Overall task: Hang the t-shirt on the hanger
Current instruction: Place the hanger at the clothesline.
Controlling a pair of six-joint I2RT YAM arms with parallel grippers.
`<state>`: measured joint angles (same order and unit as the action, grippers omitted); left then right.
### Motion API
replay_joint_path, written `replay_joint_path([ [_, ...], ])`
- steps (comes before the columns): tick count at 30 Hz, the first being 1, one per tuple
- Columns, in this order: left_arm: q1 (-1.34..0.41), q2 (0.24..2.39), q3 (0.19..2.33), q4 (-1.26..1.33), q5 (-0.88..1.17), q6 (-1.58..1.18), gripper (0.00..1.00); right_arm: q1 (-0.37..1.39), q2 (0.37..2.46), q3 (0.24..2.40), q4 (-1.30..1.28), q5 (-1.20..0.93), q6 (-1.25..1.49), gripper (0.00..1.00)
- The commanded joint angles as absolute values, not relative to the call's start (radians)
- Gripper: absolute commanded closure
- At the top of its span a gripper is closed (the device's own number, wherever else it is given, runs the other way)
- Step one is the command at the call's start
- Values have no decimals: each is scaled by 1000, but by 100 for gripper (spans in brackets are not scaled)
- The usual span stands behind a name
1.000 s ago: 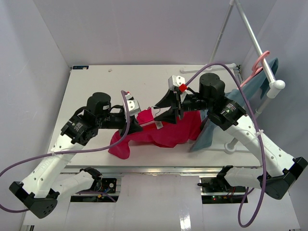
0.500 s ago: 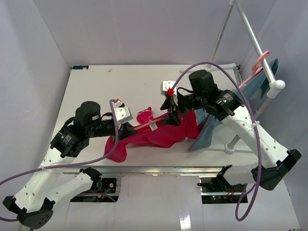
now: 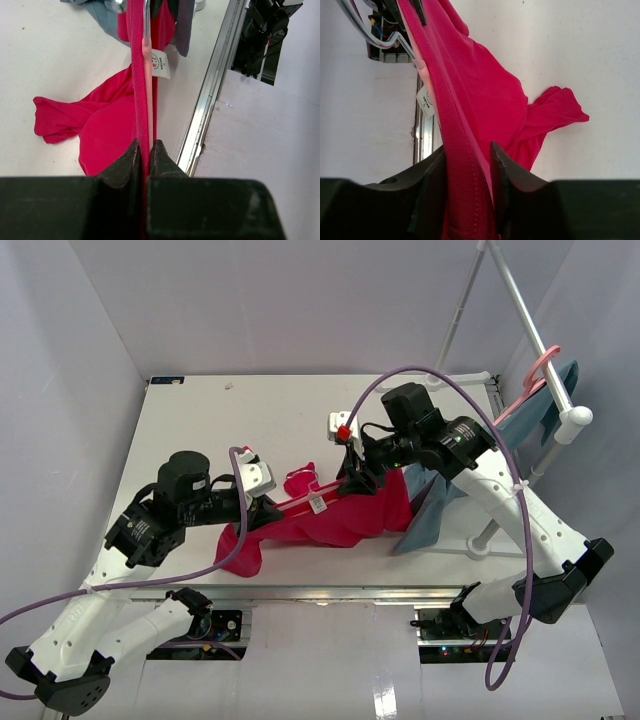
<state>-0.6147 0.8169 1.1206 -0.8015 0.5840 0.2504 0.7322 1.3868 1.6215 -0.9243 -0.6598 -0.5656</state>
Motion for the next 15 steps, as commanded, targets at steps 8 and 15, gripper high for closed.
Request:
replay_joint_path([
  [8, -612, 829, 1155, -759, 524, 229, 97, 729, 1378, 1643, -913, -673, -532, 92],
  [15, -612, 848, 1193, -717, 389, 159, 35, 729, 1348, 1601, -818, -617, -438, 92],
])
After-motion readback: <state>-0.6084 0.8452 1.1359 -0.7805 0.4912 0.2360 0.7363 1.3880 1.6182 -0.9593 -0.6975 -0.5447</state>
